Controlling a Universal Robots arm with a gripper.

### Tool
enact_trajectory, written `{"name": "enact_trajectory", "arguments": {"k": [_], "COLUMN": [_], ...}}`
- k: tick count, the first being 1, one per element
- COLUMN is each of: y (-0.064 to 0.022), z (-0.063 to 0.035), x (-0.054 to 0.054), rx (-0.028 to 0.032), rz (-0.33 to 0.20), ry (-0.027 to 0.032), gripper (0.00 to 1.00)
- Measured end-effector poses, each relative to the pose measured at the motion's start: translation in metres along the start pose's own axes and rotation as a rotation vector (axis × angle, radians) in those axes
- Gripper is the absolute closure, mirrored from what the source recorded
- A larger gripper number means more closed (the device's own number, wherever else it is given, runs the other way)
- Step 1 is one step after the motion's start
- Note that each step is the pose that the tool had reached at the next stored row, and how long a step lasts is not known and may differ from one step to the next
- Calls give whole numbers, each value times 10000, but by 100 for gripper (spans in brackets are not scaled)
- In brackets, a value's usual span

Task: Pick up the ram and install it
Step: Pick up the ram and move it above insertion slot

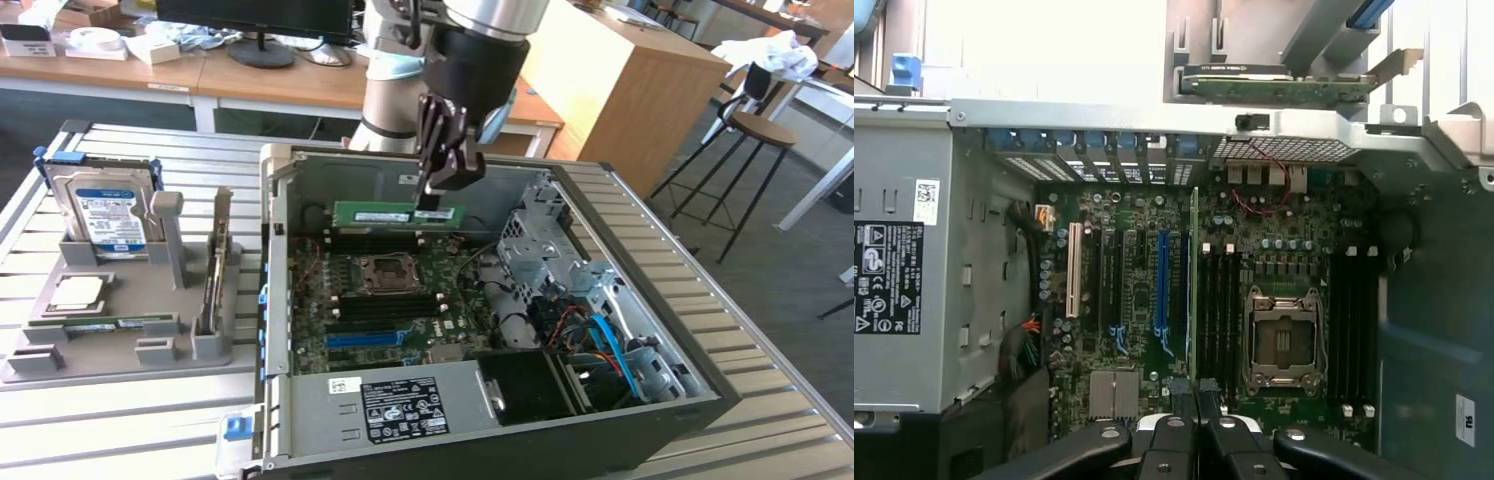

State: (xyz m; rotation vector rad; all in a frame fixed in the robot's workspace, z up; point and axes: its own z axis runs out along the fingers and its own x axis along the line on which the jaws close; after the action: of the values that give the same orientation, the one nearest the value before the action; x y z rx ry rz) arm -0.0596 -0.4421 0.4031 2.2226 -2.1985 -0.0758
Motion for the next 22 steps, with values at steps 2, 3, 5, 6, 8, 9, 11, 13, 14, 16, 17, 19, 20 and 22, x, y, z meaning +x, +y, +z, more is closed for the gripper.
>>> {"name": "enact_trajectory", "arguments": {"k": [2,3,5,6,8,9,11,13,14,16,17,19,20,22], "y": [-2,-3,-5,-5,-6,-6,-6,-22,-46,-96,-121,-169,-181,-181], "z": [35,55,91,110,127,127,127,128,127,125,124,123,122,123], "x": [1,2,2,3,3,3,3,4,4,4,5,5,6,6], "rx": [2,3,7,11,14,14,14,16,15,15,15,15,15,15], "rz": [0,0,-1,-1,0,0,0,1,1,0,0,-1,-1,0], "ry": [1,1,1,0,2,3,3,1,0,2,1,2,3,2], "gripper": [89,89,89,89,89,89,89,89,89,89,89,89,89,89]}}
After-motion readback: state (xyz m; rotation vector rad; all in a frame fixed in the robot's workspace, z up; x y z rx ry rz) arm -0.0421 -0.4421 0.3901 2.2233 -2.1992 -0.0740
